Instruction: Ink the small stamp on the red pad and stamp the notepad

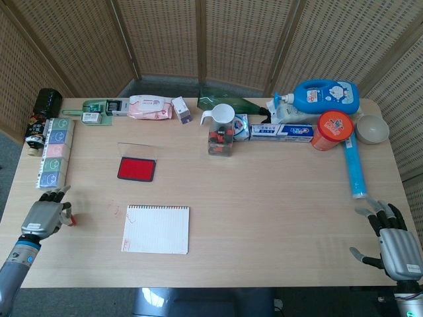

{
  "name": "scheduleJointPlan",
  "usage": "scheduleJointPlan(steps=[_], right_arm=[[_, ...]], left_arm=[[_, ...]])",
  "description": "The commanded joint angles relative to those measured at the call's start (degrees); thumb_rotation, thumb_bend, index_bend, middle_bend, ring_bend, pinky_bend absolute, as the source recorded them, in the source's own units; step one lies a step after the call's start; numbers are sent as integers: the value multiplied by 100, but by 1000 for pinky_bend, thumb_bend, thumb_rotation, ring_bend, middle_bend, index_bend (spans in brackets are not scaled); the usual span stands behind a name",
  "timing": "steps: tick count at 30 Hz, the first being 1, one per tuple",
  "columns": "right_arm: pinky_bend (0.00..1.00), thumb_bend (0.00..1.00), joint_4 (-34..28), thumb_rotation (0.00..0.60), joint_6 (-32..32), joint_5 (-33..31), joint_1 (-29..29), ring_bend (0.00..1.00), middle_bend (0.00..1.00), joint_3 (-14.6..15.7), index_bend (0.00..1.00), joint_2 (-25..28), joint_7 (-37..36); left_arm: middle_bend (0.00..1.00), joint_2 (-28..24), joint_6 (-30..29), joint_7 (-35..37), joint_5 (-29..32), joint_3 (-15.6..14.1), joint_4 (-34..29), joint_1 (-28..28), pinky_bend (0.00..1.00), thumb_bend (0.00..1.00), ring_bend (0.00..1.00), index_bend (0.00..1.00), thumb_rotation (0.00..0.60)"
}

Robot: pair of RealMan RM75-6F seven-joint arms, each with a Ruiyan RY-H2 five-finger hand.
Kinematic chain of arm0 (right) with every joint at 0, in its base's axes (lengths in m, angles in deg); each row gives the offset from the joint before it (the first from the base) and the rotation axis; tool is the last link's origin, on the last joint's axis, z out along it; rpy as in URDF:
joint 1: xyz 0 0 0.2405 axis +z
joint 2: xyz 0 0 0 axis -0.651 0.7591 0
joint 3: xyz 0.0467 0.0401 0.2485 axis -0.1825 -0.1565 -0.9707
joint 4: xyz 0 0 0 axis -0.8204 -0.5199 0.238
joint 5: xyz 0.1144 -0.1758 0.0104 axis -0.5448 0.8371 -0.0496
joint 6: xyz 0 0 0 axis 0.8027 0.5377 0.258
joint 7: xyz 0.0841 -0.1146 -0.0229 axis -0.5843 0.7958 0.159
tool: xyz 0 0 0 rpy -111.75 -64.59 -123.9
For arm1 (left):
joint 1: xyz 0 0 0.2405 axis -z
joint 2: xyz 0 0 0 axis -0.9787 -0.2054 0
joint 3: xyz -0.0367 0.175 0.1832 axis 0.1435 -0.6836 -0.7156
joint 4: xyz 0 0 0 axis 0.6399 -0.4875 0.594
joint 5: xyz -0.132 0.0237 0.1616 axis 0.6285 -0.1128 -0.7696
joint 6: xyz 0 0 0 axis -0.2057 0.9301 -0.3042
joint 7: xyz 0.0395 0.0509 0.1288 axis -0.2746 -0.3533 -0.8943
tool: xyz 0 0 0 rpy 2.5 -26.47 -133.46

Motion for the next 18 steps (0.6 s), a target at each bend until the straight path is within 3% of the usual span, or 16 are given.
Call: scheduleJointPlan(steps=[1, 18], right_arm=[[5, 69, -3, 600, -8, 8, -2, 38, 106, 2, 209, 8, -16], [5, 69, 4, 600, -4, -2, -2, 37, 107, 7, 209, 30, -64]], left_arm=[[0, 44, 28, -15, 33, 16, 35, -7, 112, 395, 93, 696, 600], [0, 382, 131, -45, 61, 260, 32, 191, 111, 387, 93, 696, 600]])
